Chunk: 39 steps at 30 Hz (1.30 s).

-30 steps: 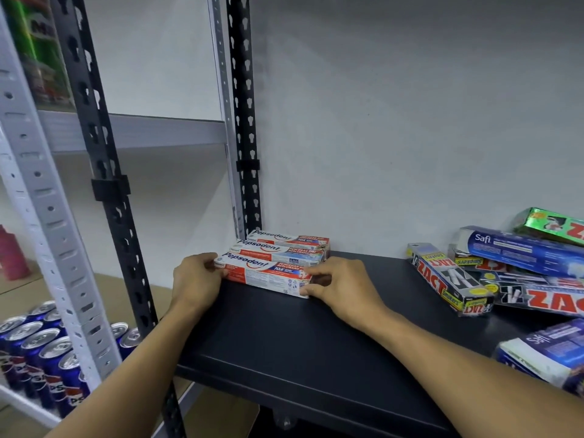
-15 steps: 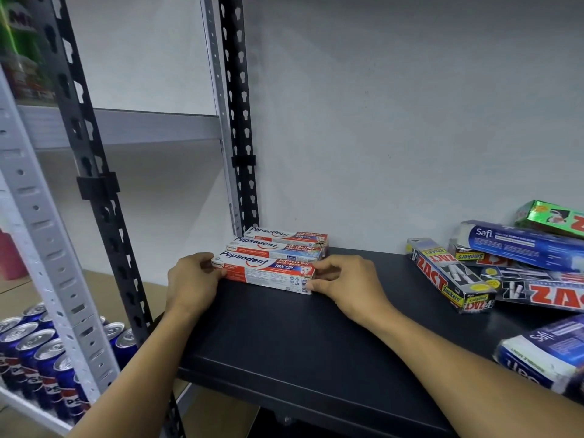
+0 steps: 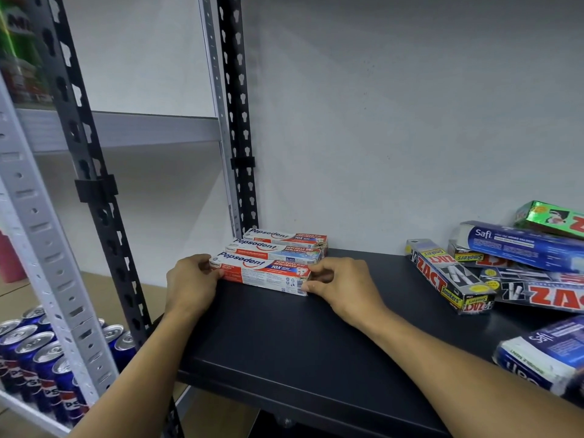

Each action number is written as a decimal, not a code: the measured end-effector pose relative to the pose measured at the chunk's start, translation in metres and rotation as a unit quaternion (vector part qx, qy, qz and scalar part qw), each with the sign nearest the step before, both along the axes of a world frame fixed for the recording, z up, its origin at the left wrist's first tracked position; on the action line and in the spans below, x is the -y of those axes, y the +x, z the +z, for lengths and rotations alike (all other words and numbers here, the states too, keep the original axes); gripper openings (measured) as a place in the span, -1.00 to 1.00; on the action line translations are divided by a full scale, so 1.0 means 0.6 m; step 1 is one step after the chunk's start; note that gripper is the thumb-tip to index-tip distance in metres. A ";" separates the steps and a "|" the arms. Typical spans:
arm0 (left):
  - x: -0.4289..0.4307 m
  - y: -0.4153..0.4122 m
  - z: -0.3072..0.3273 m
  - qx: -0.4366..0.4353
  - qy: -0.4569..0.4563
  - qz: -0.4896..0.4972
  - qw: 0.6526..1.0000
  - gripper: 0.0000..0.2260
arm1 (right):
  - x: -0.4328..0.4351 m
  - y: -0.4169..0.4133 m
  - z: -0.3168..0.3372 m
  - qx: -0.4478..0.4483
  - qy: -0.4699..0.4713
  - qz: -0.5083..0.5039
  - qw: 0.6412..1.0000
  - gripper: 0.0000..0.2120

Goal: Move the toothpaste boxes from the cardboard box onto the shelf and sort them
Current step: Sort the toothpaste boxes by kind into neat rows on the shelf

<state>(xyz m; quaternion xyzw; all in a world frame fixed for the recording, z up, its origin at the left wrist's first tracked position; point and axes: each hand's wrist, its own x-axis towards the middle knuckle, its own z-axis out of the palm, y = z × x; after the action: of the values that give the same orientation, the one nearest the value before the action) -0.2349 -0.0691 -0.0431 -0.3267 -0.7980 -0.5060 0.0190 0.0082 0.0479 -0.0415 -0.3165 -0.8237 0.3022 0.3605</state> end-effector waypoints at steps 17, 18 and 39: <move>-0.001 0.002 0.002 -0.006 -0.013 0.001 1.000 -0.60 | -0.002 -0.003 -0.002 0.020 0.021 0.001 1.000 -0.69; -0.001 0.002 0.003 -0.003 -0.014 0.002 1.000 -0.61 | -0.002 -0.002 -0.002 0.022 0.022 0.002 1.000 -0.69; 0.031 0.170 0.010 -0.249 -0.064 -0.136 0.957 -0.55 | 0.074 0.239 0.074 0.086 0.101 -0.072 0.989 -0.63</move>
<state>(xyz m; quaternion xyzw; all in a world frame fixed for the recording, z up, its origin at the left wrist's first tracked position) -0.1328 -0.0879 -0.0372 -0.5481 -0.7469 -0.3544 0.1271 0.1515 0.0036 0.0026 -0.3620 -0.8527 0.1627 0.3396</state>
